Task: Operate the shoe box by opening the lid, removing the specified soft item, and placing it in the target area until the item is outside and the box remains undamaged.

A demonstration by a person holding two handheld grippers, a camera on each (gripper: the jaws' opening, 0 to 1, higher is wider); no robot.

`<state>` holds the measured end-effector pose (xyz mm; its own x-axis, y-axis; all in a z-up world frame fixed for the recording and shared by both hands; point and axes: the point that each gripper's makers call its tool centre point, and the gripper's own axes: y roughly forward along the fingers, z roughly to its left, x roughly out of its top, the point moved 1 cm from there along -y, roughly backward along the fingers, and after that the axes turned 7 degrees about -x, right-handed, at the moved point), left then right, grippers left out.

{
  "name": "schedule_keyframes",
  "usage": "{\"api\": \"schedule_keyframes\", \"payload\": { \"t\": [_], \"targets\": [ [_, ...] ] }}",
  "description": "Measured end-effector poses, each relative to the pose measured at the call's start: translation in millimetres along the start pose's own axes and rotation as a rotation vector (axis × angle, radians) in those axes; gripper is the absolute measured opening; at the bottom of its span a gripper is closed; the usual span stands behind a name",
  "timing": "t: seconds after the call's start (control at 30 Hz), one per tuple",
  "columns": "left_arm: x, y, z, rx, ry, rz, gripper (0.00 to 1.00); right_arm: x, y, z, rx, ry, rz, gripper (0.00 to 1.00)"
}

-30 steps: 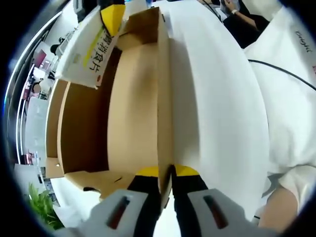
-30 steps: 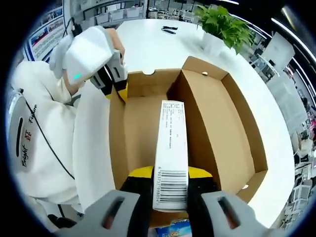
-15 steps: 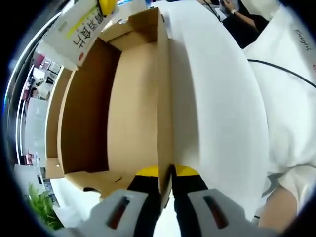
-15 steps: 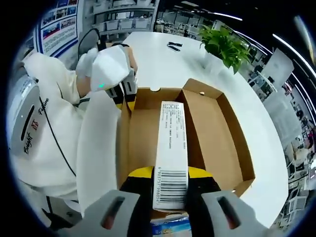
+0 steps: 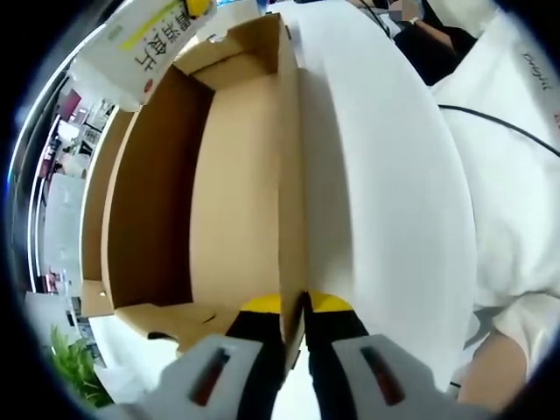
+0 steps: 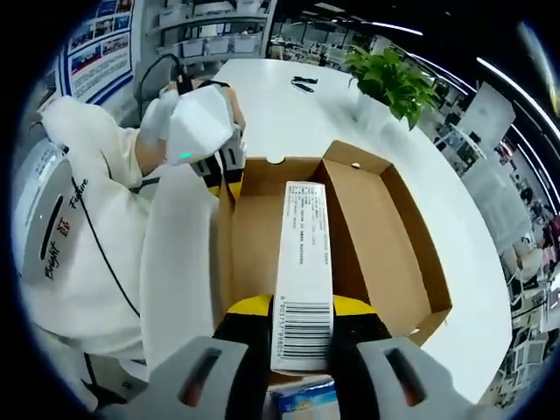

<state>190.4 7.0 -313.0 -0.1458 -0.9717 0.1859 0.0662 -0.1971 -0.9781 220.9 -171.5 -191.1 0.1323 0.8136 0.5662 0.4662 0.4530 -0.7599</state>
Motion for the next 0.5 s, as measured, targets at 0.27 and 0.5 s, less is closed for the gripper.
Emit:
{"api": "schedule_keyframes", "payload": {
  "t": [0.27, 0.5],
  "targets": [
    [0.1, 0, -0.1, -0.003, -0.004, 0.006, 0.06, -1.3, -25, 31, 0.142, -0.214, -0.115, 0.22],
    [-0.1, 0, 0.0, -0.003, -0.005, 0.010, 0.06, 2.0, -28, 21, 0.061, -0.214, -0.115, 0.22]
  ]
}}
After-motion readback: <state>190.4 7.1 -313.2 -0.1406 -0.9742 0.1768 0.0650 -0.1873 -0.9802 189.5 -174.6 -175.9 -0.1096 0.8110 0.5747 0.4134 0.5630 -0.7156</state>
